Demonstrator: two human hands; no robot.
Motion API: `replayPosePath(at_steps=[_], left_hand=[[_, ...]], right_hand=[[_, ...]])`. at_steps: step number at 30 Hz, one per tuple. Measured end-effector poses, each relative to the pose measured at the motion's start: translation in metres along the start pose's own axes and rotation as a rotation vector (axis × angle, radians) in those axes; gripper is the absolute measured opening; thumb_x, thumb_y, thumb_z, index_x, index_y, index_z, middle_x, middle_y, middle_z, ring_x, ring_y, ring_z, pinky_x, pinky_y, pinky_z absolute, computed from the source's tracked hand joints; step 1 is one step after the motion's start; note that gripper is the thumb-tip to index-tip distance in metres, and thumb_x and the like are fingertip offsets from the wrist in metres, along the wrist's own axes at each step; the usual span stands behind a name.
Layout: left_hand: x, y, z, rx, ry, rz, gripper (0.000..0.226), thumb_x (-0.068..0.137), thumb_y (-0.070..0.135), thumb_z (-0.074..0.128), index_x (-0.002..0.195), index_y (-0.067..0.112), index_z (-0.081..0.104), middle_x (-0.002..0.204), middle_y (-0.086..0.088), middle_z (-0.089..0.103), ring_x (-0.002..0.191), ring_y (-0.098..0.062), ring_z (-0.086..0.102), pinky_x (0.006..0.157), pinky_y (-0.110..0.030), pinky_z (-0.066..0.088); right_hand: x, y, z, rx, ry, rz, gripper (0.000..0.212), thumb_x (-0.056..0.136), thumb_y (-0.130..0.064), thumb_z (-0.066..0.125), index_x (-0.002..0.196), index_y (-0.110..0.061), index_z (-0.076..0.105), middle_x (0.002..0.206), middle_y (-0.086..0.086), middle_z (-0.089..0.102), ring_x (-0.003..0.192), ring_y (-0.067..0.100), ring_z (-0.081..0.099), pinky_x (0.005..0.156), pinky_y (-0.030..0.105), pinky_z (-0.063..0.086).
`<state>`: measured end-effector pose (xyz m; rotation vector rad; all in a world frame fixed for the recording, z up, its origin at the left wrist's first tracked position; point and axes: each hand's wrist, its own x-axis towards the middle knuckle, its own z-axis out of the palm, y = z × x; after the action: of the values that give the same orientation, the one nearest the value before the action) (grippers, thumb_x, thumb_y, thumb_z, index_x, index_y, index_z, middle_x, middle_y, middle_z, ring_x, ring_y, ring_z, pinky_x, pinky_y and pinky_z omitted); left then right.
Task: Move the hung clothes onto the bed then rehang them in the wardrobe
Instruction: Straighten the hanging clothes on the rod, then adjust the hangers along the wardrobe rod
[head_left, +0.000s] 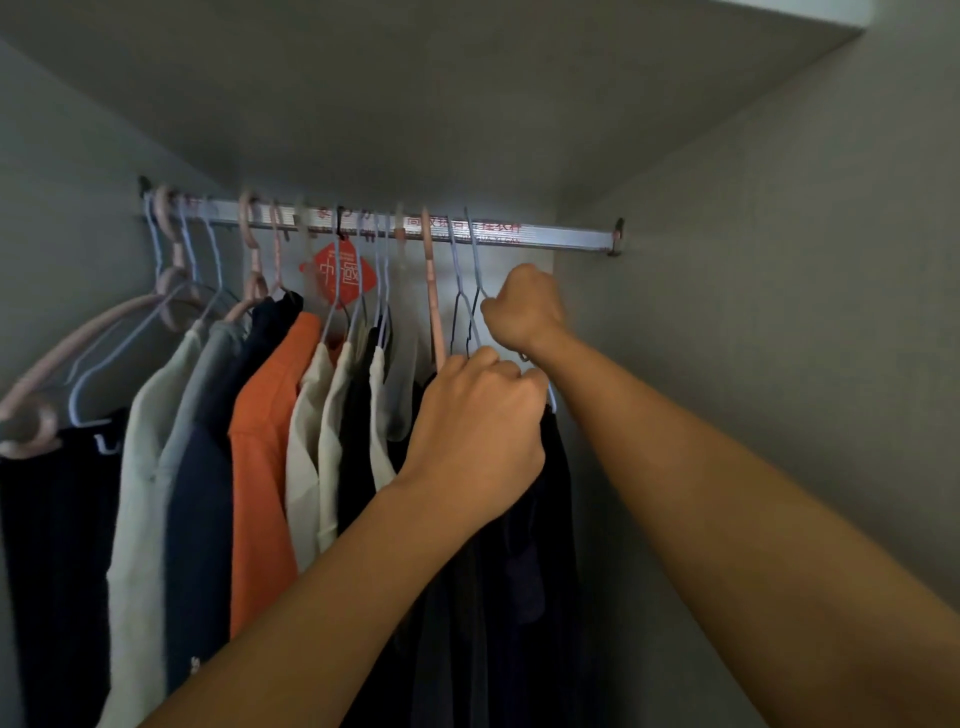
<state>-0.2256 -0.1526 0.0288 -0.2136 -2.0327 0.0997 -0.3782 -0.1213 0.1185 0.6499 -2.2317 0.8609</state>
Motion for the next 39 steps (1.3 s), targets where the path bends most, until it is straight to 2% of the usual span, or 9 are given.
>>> replayPosePath(at_steps=[5, 8, 10, 17, 22, 25, 29, 34, 39], left_hand=[[-0.003, 0.005, 0.002, -0.016, -0.004, -0.033, 0.014, 0.064, 0.0, 0.07, 0.066, 0.013, 0.065, 0.061, -0.001, 0.059, 0.065, -0.021, 0.057, 0.059, -0.031, 0.042], [-0.006, 0.008, 0.0, -0.035, -0.029, -0.035, 0.01, 0.071, 0.002, 0.065, 0.071, 0.012, 0.066, 0.066, -0.002, 0.06, 0.071, -0.023, 0.058, 0.063, -0.036, 0.047], [-0.009, 0.009, -0.003, -0.055, -0.052, -0.05, 0.011, 0.076, 0.004, 0.061, 0.075, 0.013, 0.067, 0.071, -0.002, 0.06, 0.077, -0.022, 0.058, 0.067, -0.038, 0.047], [-0.023, 0.006, -0.016, -0.199, 0.006, -0.195, 0.021, 0.087, 0.008, 0.057, 0.102, 0.016, 0.069, 0.099, 0.0, 0.065, 0.105, -0.016, 0.054, 0.081, -0.028, 0.043], [-0.039, 0.009, -0.028, -0.239, 0.007, -0.175, 0.022, 0.086, 0.009, 0.061, 0.106, 0.016, 0.066, 0.104, -0.002, 0.065, 0.105, -0.02, 0.052, 0.083, -0.029, 0.039], [-0.053, 0.011, -0.037, -0.225, -0.013, -0.173, 0.023, 0.086, 0.013, 0.064, 0.109, 0.016, 0.066, 0.099, -0.004, 0.065, 0.099, -0.025, 0.055, 0.081, -0.037, 0.045], [-0.075, 0.015, -0.05, -0.305, -0.177, -0.162, 0.027, 0.09, 0.023, 0.063, 0.117, 0.022, 0.063, 0.104, 0.001, 0.065, 0.099, -0.022, 0.06, 0.077, -0.037, 0.049], [-0.107, 0.03, -0.063, -0.43, -0.406, -0.109, 0.031, 0.09, 0.033, 0.065, 0.121, 0.033, 0.06, 0.109, 0.01, 0.065, 0.097, -0.017, 0.062, 0.078, -0.035, 0.049], [-0.133, 0.061, -0.06, -0.571, -0.877, 0.001, 0.056, 0.083, 0.05, 0.07, 0.134, 0.039, 0.049, 0.125, 0.007, 0.059, 0.11, -0.015, 0.059, 0.093, -0.037, 0.05]], right_hand=[[-0.017, 0.013, 0.006, 0.094, -0.012, 0.05, 0.034, 0.084, -0.012, 0.055, 0.056, -0.011, 0.036, 0.06, 0.006, 0.045, 0.061, 0.027, 0.049, 0.048, 0.026, 0.028], [-0.026, 0.012, -0.001, 0.186, -0.064, 0.096, 0.021, 0.075, -0.021, 0.05, 0.063, -0.005, 0.057, 0.071, 0.011, 0.065, 0.068, 0.029, 0.065, 0.059, 0.031, 0.053], [-0.034, 0.017, -0.006, 0.255, -0.071, 0.125, 0.036, 0.067, -0.029, 0.045, 0.072, -0.002, 0.068, 0.072, 0.01, 0.07, 0.068, 0.028, 0.068, 0.069, 0.039, 0.06], [-0.094, 0.023, -0.031, 0.167, 0.003, 0.116, 0.034, 0.087, -0.02, 0.054, 0.056, -0.008, 0.046, 0.051, 0.003, 0.044, 0.05, 0.021, 0.042, 0.048, 0.028, 0.028], [-0.15, 0.023, -0.064, -0.055, -0.108, 0.117, 0.029, 0.087, -0.025, 0.056, 0.063, -0.009, 0.05, 0.064, 0.005, 0.052, 0.063, 0.028, 0.051, 0.049, 0.028, 0.03], [-0.187, 0.021, -0.08, -0.172, -0.175, 0.103, 0.024, 0.082, -0.03, 0.059, 0.069, -0.01, 0.061, 0.073, 0.007, 0.062, 0.075, 0.032, 0.059, 0.06, 0.031, 0.044], [-0.233, 0.019, -0.1, -0.217, -0.235, 0.126, 0.016, 0.079, -0.036, 0.063, 0.086, -0.022, 0.066, 0.09, 0.0, 0.07, 0.09, 0.027, 0.064, 0.08, 0.034, 0.054], [-0.299, 0.018, -0.134, -0.283, -0.354, 0.159, 0.014, 0.083, -0.034, 0.064, 0.096, -0.028, 0.066, 0.094, -0.007, 0.069, 0.094, 0.021, 0.065, 0.086, 0.035, 0.053], [-0.367, 0.024, -0.168, -0.375, -0.42, 0.296, 0.019, 0.089, -0.037, 0.062, 0.104, -0.026, 0.065, 0.101, -0.007, 0.067, 0.091, 0.016, 0.065, 0.083, 0.039, 0.057]])
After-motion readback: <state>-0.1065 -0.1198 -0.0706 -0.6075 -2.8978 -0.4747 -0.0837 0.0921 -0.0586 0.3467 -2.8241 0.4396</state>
